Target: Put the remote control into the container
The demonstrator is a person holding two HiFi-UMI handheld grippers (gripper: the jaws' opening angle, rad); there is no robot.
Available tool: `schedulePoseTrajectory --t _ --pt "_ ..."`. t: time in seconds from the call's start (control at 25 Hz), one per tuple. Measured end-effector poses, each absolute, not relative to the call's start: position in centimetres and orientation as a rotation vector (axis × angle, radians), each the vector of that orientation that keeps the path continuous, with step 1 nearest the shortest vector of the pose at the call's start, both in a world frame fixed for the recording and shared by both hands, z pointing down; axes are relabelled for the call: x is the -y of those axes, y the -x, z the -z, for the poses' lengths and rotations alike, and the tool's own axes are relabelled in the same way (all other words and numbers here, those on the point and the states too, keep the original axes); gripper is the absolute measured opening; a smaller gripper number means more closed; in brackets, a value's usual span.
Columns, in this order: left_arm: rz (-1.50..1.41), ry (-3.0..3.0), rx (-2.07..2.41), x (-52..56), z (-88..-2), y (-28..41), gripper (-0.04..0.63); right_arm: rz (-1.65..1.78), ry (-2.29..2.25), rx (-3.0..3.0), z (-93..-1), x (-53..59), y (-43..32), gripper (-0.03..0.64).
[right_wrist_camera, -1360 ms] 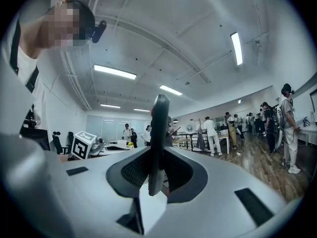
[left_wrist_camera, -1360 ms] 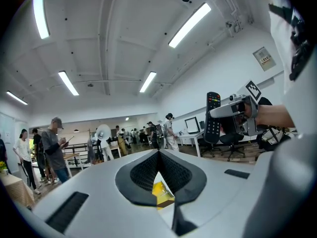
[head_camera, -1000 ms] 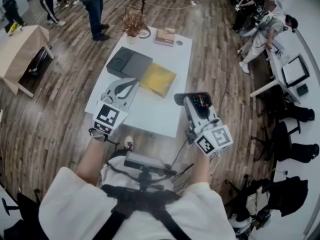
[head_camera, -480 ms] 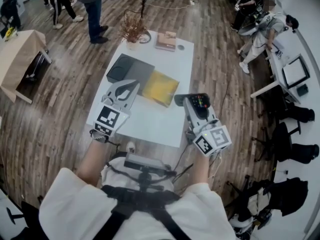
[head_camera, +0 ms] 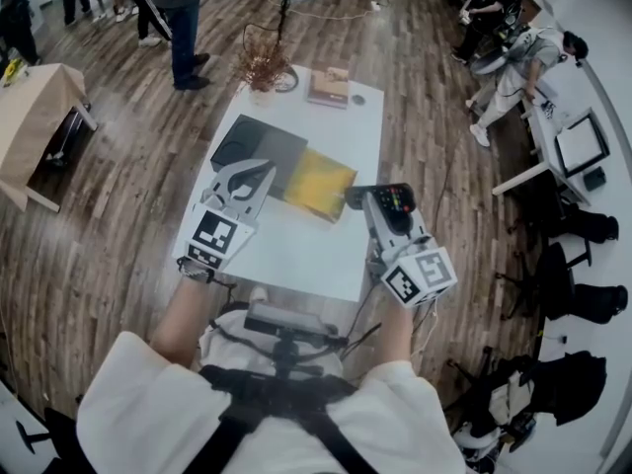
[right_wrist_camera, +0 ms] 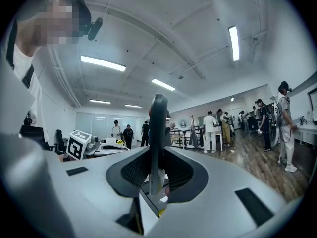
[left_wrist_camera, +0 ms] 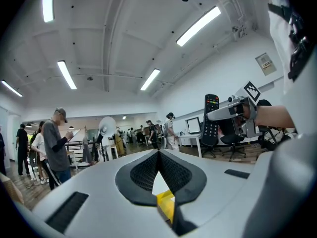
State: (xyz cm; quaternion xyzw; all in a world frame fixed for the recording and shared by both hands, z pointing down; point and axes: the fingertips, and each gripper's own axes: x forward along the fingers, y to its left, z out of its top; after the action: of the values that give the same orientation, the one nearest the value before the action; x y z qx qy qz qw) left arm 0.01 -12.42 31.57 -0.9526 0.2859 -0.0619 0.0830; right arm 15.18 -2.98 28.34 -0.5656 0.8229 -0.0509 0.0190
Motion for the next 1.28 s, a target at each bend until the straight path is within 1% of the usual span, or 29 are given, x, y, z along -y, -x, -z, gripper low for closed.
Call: schedulePoseTrajectory --t 0.52,0.92,1.28 --pt "0.219 2.891 -0.791 15.2 -33.3 0.7 0.011 0.216 1.822 -2.541 -29.7 5.2 -13.7 0.08" --pt "0.248 2.918 -0.773 15.9 -34.5 0.3 0.011 0.28 1.871 -2.521 -31.4 5.1 -14.4 0.08" --pt "0.276 2.927 -0.809 17.3 -34.9 -0.2 0.011 0.322 1.839 -2.555 -32.2 7.4 -15.0 0.08"
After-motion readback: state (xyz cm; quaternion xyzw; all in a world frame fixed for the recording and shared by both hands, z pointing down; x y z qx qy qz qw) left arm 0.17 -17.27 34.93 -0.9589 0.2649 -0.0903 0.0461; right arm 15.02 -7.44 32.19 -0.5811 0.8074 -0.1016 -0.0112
